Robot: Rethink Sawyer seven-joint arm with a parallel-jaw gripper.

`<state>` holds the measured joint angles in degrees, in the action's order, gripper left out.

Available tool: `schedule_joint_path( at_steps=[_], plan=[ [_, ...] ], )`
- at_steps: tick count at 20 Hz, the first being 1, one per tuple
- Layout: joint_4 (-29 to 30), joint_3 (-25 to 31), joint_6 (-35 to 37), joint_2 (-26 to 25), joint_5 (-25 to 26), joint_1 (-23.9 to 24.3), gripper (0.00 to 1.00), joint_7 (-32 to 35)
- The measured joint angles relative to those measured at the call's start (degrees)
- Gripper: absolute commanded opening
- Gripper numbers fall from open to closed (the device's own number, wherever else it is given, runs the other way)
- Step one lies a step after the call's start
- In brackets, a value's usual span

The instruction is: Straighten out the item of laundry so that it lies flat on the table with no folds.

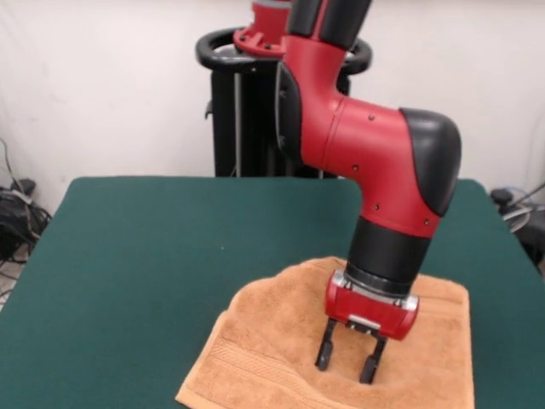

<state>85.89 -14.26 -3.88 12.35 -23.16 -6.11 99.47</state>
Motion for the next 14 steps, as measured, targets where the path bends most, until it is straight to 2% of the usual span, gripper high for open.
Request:
schedule_joint_path(
  at_steps=[10, 11, 14],
  plan=[
    [-0.3, 11.71, 4.67, 3.09, 0.0, 10.68, 1.0, 0.0],
    [-0.27, 14.28, 5.49, 3.54, -0.01, 12.96, 1.0, 0.0],
    [-0.27, 16.73, 6.24, 3.81, -0.02, 15.1, 1.0, 0.0]
  ],
)
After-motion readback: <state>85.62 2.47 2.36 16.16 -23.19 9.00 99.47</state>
